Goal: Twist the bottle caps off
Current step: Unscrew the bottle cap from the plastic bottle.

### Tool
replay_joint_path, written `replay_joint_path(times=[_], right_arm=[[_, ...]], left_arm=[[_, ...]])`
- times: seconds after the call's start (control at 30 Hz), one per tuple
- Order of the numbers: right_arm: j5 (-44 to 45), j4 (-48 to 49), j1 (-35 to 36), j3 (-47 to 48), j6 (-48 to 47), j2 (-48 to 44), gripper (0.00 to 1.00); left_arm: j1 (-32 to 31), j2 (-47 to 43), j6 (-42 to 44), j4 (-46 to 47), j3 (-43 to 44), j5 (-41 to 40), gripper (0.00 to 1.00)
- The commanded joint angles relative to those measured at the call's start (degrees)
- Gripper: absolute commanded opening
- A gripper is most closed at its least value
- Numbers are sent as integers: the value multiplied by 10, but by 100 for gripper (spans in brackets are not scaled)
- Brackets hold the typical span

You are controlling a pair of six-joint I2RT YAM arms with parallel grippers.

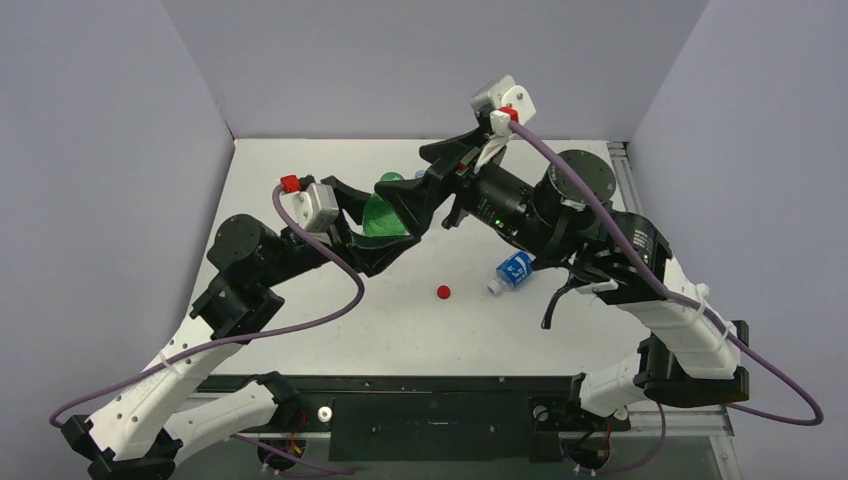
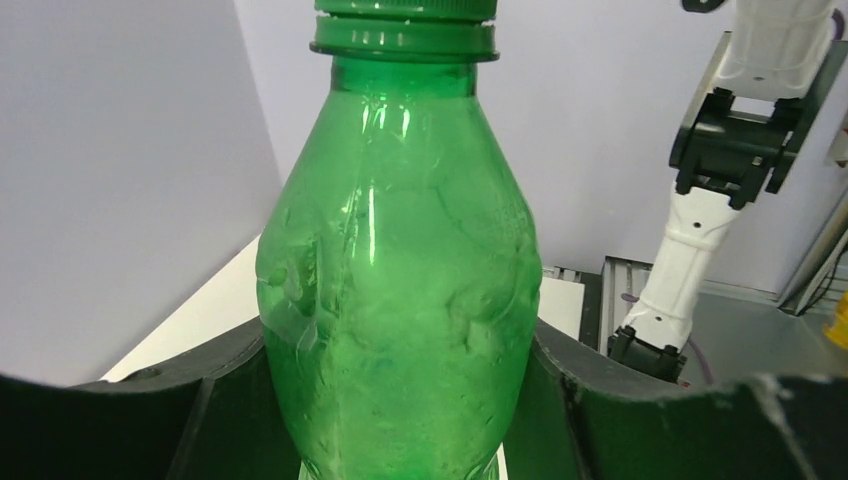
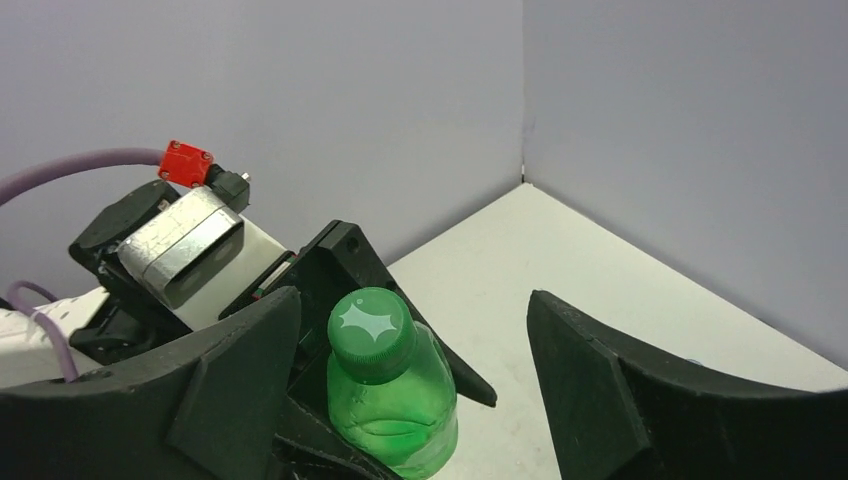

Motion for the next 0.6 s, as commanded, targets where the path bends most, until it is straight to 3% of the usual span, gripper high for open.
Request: replay_joint_path(times=[0.0, 0.23, 0.4, 0.57], right_arm=[[93, -37, 24, 39, -11, 25, 75], [106, -36, 30, 48, -12, 42, 51], [114, -21, 32, 48, -15, 48, 27], [113, -16, 36, 48, -20, 54, 20]], left_arm=[[-2, -2, 25, -3, 7, -42, 0], [-3, 0, 10, -3, 8, -51, 0], [-2, 2, 2, -2, 7, -52, 0], [-3, 3, -5, -1, 3, -51, 0]])
